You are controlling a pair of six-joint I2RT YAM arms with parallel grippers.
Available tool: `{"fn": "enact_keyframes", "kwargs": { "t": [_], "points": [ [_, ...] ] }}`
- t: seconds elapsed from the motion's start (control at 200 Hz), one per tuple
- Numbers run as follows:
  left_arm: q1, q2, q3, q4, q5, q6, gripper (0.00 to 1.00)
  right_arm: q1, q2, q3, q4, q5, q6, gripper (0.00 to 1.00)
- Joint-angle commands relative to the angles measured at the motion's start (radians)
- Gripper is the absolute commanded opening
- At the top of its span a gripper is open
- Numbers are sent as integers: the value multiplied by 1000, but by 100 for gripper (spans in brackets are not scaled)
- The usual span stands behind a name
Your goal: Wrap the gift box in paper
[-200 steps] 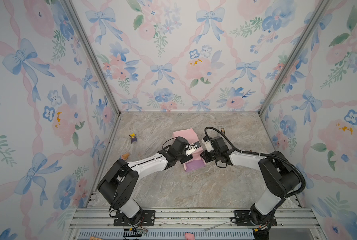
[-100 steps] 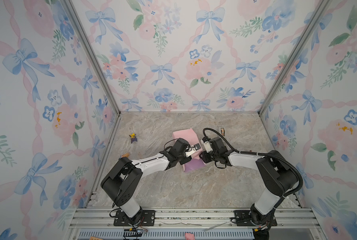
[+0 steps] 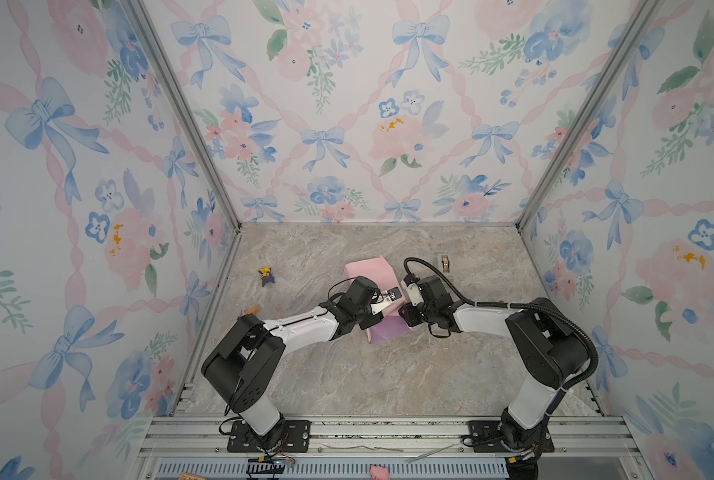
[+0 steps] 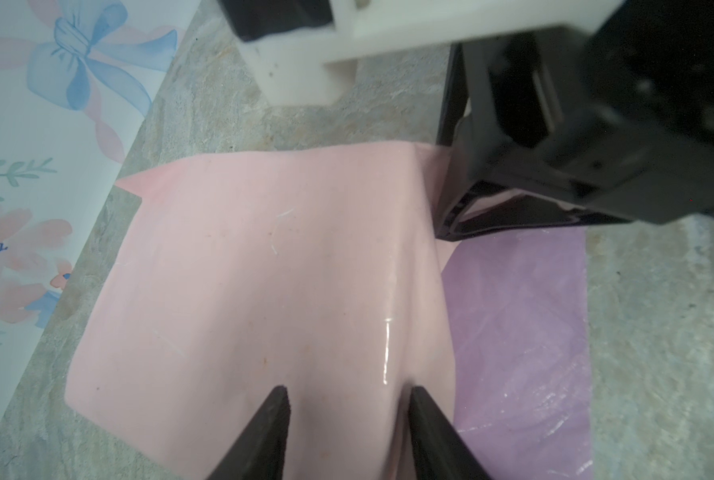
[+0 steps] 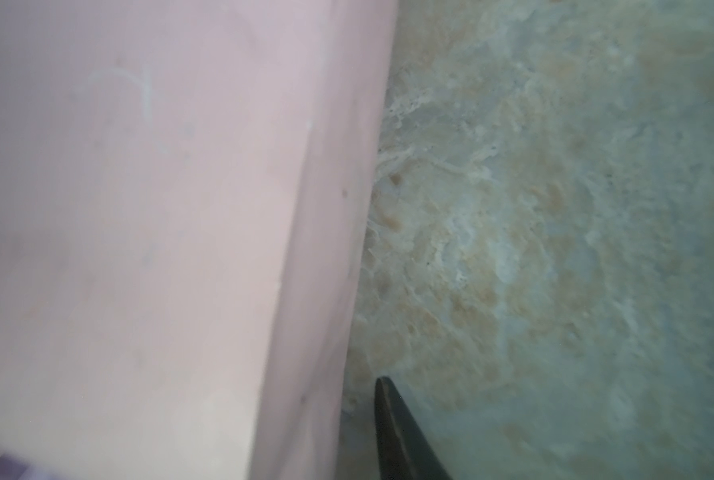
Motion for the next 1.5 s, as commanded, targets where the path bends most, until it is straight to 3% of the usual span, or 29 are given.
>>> {"fn": "enact_keyframes", "kwargs": {
  "t": [0.0, 0.175, 0.24, 0.295, 0.4, 0.57, 0.625, 0.72, 0.815, 1.06, 1.19, 1.35, 1.495],
  "points": [
    [-2, 0, -15, -8, 12, 9, 49, 13, 4, -1, 7, 7, 2, 33],
    [-2, 0, -17, -4, 17, 5, 49, 18, 24, 10, -1, 27, 3, 8],
    [-2, -1, -17, -2, 17, 5, 48, 18, 12, 0, -3, 30, -2, 5],
    [-2, 0, -18, -2, 17, 5, 48, 18, -1, -8, -4, 35, -6, 11],
    [-2, -2, -18, -2, 18, 7, 48, 18, -26, -31, 24, 36, -7, 39],
    [-3, -5, -18, -1, 25, 7, 48, 20, 0, 11, 28, 21, -14, 41],
    [-3, -4, -20, 1, 27, 7, 48, 19, 15, 26, 26, 23, -17, 37],
    [-3, -3, -18, 1, 29, 6, 48, 20, 30, 42, 17, 27, -20, 16],
    [-2, -15, -11, 5, 20, -15, 50, 21, 18, 28, 13, 31, -16, 7],
    [-3, -172, -33, 25, -50, -254, 63, 57, -25, -56, 37, 56, 66, 3],
    [-3, -319, -145, 57, -82, -423, 65, 98, -38, -79, 26, 91, 106, 3],
    [-2, -440, -353, 132, -45, -566, 65, 124, -61, -95, 3, 135, 122, 3],
    [-1, -425, -415, 176, -76, -599, 65, 125, -102, -94, -32, 149, 111, 13]
  ]
}}
